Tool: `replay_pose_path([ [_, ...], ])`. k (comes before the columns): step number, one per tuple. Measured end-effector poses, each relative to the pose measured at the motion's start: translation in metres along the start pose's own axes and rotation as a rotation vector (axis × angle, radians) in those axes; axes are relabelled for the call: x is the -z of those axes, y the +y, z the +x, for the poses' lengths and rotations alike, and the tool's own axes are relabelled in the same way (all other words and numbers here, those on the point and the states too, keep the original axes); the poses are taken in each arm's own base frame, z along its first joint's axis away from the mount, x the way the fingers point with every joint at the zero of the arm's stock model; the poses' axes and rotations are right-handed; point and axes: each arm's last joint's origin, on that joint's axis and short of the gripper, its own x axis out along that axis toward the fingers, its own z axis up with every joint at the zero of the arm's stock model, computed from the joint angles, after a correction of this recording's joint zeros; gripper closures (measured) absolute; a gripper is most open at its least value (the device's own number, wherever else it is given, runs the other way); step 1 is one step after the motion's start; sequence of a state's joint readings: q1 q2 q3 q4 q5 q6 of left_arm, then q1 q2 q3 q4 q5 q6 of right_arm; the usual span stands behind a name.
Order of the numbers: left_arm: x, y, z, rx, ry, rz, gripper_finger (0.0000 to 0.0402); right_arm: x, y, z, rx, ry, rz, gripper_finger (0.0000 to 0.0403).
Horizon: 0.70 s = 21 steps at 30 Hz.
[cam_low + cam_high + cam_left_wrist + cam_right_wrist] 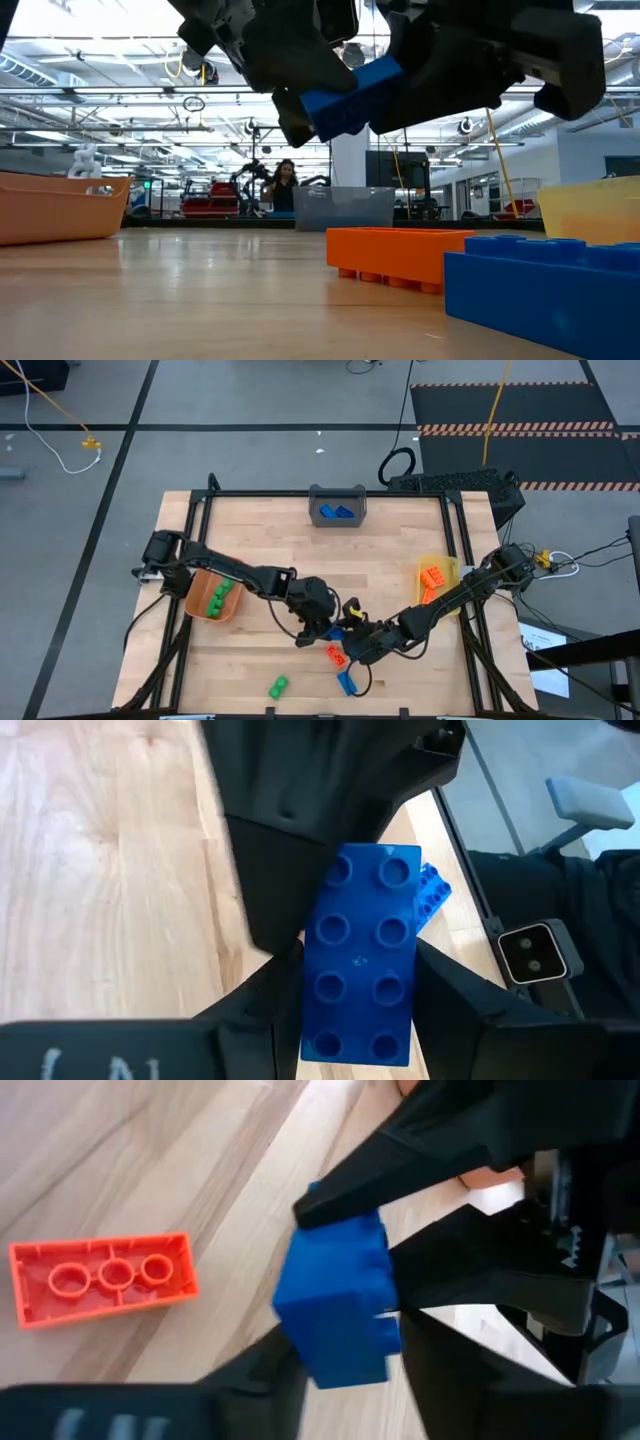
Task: Sort & place blocks by color
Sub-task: Put the blue game piece into the black bin
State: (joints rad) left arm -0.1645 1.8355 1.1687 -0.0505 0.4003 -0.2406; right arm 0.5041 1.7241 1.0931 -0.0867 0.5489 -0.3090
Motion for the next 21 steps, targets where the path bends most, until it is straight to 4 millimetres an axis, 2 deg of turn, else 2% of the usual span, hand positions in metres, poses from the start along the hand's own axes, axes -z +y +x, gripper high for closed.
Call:
replay_pose_path([
  [3,-0.001,0.006,-0.003,0.006,-0.002,-0.018,0.0252,0.0,0.0,0.0,0.006,0.006,-0.013,0.0331],
  [10,-0.004,0.024,-0.013,-0.046,-0.004,-0.077,0.0131,0.004,-0.001,0.0,0.031,0.041,0.033,0.033],
  [15,-0.012,0.028,-0.045,-0.18,-0.018,-0.013,0.0092,0.011,0.002,-0.001,0.019,0.117,0.074,0.033],
  [21,-0.025,0.026,-0.097,-0.442,-0.096,0.063,0.0093,0.018,0.0,-0.005,0.058,0.185,0.125,0.033],
])
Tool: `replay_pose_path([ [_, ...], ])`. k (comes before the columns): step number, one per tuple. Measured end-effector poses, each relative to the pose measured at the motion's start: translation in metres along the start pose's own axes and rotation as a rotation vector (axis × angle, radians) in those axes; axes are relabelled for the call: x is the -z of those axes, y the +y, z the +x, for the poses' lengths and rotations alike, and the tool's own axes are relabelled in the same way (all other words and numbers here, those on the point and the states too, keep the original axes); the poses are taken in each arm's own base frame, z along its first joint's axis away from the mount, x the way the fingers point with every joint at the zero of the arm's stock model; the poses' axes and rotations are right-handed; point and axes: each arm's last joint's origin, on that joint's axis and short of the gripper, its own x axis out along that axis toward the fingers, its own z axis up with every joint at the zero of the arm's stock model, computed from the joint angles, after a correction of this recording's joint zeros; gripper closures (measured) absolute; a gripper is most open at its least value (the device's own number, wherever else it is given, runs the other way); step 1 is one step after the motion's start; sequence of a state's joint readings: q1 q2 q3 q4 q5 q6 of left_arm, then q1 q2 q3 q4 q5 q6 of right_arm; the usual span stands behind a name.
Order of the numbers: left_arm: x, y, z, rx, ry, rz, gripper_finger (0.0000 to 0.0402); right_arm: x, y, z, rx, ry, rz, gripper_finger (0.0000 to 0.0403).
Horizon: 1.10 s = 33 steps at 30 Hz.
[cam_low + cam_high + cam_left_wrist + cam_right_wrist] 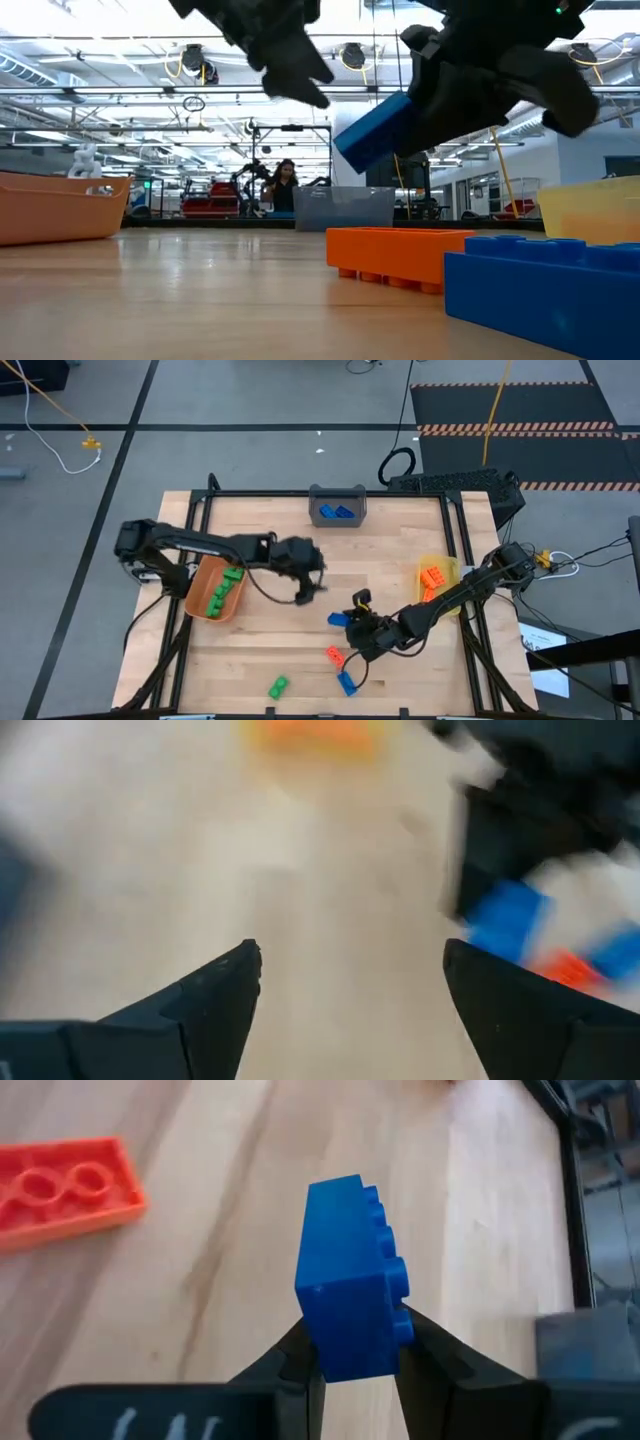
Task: Sort & place blocks by color
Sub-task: Put the blue game piece into the black bin
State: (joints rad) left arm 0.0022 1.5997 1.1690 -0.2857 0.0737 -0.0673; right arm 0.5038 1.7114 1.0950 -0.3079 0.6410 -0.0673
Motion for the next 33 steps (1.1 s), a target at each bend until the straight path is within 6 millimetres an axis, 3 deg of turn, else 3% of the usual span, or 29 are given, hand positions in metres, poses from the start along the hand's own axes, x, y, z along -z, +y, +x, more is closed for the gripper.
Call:
replay_pose_path([
  [3,-0.005,0.007,-0.022,-0.138,-0.026,0.015,0.0103,0.005,-0.01,0.001,0.092,0.049,0.021,0.033],
  [7,-0.01,0.005,-0.037,-0.229,-0.088,0.017,0.0119,0.012,-0.041,0.007,0.213,0.116,0.093,0.033],
  [12,0.0,-0.011,-0.024,-0.209,-0.184,0.062,0.0139,0.021,-0.093,0.015,0.268,0.157,0.249,0.033],
  [16,0.027,-0.019,-0.011,-0.171,-0.273,0.09,0.0155,0.03,-0.139,0.015,0.259,0.134,0.389,0.033],
  [22,0.05,-0.007,-0.019,-0.187,-0.444,0.069,0.0171,0.046,-0.2,0.014,0.285,0.037,0.512,0.033],
  [27,0.047,0.01,-0.036,-0.162,-0.525,0.052,0.0178,0.07,-0.236,0.025,0.273,0.03,0.617,0.033],
  [33,0.047,0.021,-0.036,-0.14,-0.516,0.07,0.0179,0.099,-0.269,0.044,0.308,0.044,0.698,0.033],
])
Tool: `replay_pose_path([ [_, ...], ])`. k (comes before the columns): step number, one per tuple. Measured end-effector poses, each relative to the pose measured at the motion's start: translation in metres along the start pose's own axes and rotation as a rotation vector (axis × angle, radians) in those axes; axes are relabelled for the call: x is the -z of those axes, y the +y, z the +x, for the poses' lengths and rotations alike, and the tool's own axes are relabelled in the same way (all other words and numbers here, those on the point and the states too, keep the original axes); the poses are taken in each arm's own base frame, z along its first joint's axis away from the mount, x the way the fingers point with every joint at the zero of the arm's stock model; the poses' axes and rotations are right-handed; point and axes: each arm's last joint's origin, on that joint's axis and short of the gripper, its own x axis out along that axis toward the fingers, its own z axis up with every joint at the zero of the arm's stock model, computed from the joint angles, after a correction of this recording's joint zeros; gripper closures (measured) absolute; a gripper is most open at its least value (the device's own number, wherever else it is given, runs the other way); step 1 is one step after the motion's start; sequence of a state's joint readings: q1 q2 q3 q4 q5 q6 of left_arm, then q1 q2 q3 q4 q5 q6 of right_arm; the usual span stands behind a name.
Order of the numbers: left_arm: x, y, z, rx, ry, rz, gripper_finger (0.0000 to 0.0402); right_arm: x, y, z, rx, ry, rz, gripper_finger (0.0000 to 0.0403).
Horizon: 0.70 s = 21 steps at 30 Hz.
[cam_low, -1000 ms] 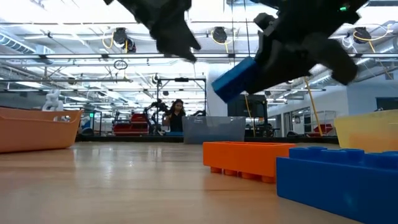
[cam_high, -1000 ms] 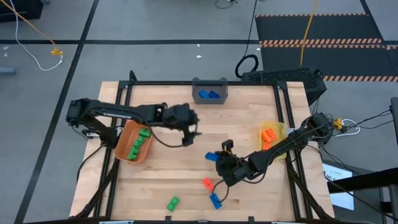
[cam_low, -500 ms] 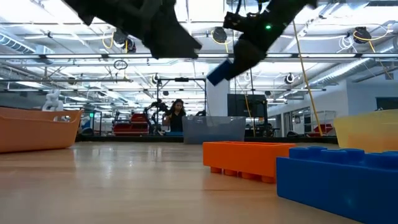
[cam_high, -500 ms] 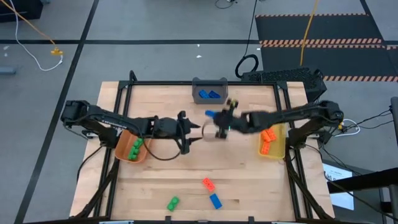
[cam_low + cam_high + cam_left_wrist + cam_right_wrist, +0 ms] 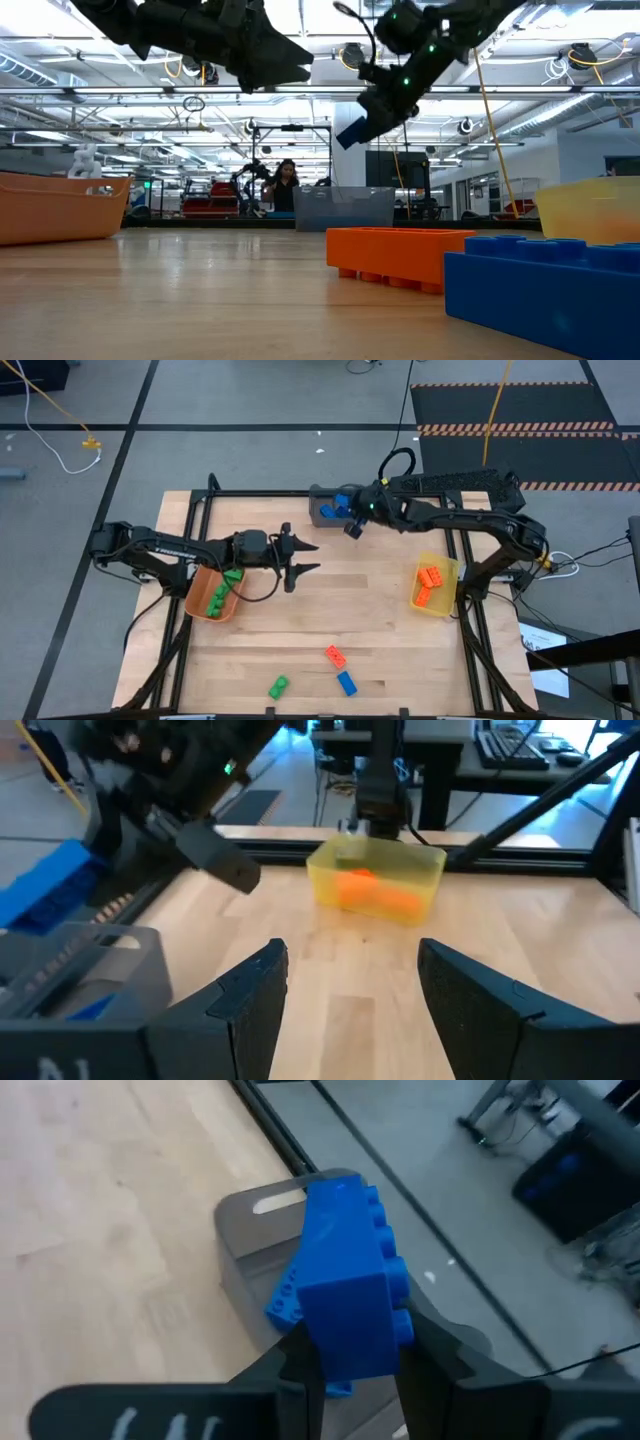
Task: Sort & place blocks by color
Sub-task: Put the blue game piece into the black bin
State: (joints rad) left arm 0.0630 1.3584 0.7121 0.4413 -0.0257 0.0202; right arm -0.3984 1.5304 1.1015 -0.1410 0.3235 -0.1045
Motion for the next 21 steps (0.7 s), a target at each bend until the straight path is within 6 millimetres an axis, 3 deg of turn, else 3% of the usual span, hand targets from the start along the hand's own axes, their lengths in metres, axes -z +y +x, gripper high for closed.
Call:
replay_pose_path([
  [7,0.0,0.003,0.0,0.007,-0.002,0.022,0.0179,0.013,-0.027,0.026,0.013,0.06,0.074,0.033],
  [13,-0.003,0.008,0.0,0.026,-0.037,0.033,0.0179,0.024,-0.032,0.052,-0.033,0.086,0.116,0.033],
  [18,-0.003,0.013,0.0,0.012,-0.036,0.023,0.0178,0.029,-0.03,0.058,-0.036,0.11,0.099,0.0329],
  [21,-0.003,0.014,0.0,0.008,-0.034,0.025,0.0178,0.027,-0.031,0.058,-0.008,0.094,0.118,0.0272],
])
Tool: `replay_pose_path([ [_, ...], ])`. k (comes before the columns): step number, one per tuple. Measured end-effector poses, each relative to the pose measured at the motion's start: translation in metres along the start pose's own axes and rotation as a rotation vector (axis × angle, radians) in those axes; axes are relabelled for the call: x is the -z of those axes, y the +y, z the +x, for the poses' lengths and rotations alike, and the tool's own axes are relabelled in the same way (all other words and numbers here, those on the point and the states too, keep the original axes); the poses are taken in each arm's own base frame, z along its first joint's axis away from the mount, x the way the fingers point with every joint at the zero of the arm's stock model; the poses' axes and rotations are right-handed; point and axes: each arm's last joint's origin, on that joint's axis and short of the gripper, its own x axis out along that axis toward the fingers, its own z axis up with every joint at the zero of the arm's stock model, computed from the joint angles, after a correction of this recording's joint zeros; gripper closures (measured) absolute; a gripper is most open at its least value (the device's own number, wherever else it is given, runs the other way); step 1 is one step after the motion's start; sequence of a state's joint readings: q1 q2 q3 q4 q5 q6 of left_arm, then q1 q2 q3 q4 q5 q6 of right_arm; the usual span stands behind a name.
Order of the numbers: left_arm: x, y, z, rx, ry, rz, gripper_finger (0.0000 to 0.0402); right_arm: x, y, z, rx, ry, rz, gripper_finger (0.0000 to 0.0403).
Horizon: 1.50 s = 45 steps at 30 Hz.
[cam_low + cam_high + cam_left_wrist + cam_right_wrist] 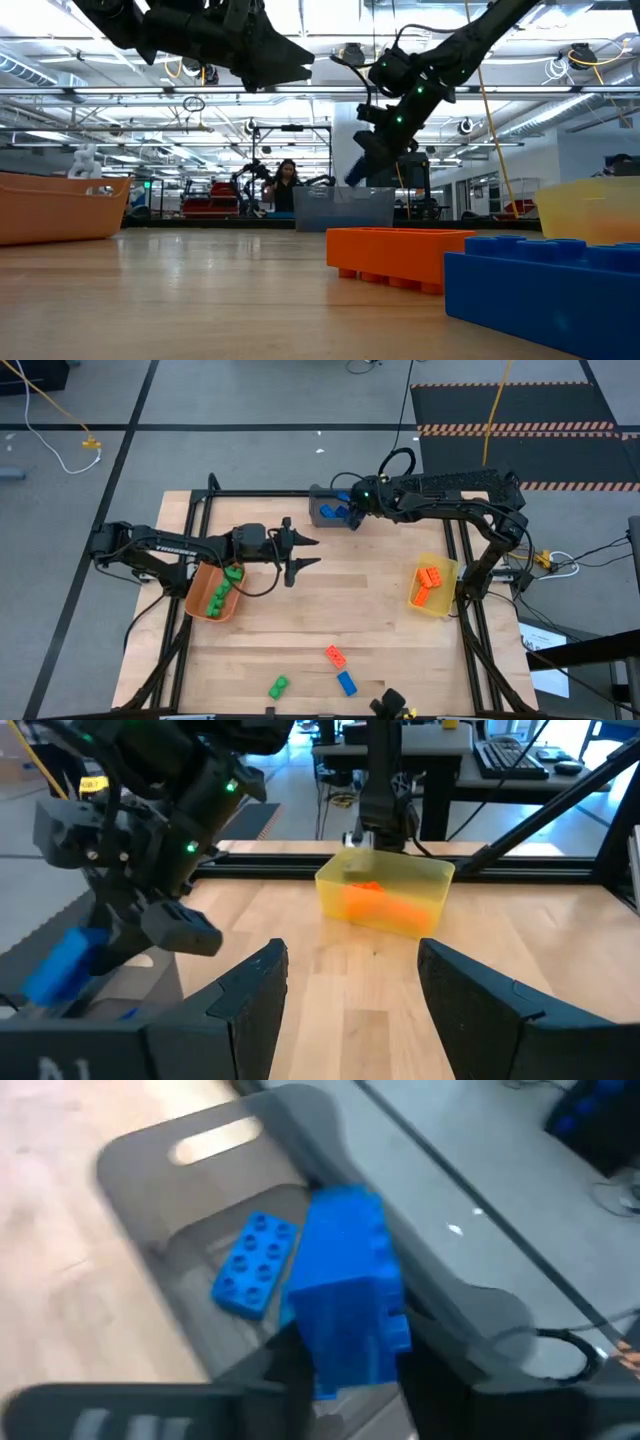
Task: Sort & place blocks by color
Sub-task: Put the blue game piece into the black bin, then put the orange game piece into the yellow bin
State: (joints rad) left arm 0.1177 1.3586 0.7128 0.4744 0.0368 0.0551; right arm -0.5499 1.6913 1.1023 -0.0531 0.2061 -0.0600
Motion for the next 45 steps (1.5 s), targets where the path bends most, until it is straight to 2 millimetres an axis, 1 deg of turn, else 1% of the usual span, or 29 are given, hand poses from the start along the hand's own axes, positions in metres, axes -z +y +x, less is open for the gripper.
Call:
replay_pose_path([
  [3,0.0,0.0,0.0,0.011,-0.001,0.0,0.0178,0.0,-0.002,0.0,0.056,0.007,0.018,0.0193],
  [5,0.0,-0.001,0.0,0.024,-0.002,-0.001,0.0178,0.001,-0.002,0.0,0.058,0.008,0.019,0.015],
  [7,0.0,-0.001,0.0,0.035,-0.002,-0.004,0.0178,0.0,-0.001,0.0,0.056,0.005,0.017,0.012],
  [10,0.001,-0.001,0.0,0.038,0.005,-0.01,0.0179,0.0,0.0,0.0,0.053,-0.002,0.013,0.0097],
  [14,0.002,-0.001,0.0,0.039,0.019,-0.02,0.0179,-0.002,0.006,-0.002,0.041,-0.015,-0.018,0.0094],
  [17,0.004,-0.002,0.0,0.041,0.038,-0.023,0.0179,-0.008,0.016,-0.011,0.018,-0.063,-0.055,0.0101],
  [21,0.006,-0.002,0.0,0.042,0.062,-0.023,0.0179,-0.018,0.032,-0.033,-0.027,-0.129,-0.073,0.0113],
  [24,0.006,-0.003,0.0,0.045,0.066,-0.025,0.0179,-0.022,0.047,-0.055,-0.077,-0.16,-0.075,0.0119],
  [26,0.006,-0.003,0.0,0.047,0.066,-0.023,0.0178,-0.022,0.06,-0.068,-0.12,-0.159,-0.08,0.0121],
  [30,0.007,-0.004,0.0,0.048,0.073,-0.026,0.0178,-0.011,0.087,-0.09,-0.201,-0.091,-0.098,0.0122],
  [36,0.003,-0.006,-0.001,0.055,0.047,-0.037,0.0179,0.011,0.126,-0.112,-0.293,0.023,-0.109,0.0122],
  [39,0.001,-0.01,-0.003,0.068,0.036,-0.035,0.0179,0.019,0.143,-0.123,-0.32,0.043,-0.098,0.0122],
  [45,-0.003,-0.017,-0.003,0.092,0.008,-0.035,0.0178,0.031,0.17,-0.145,-0.302,0.005,-0.117,0.0122],
])
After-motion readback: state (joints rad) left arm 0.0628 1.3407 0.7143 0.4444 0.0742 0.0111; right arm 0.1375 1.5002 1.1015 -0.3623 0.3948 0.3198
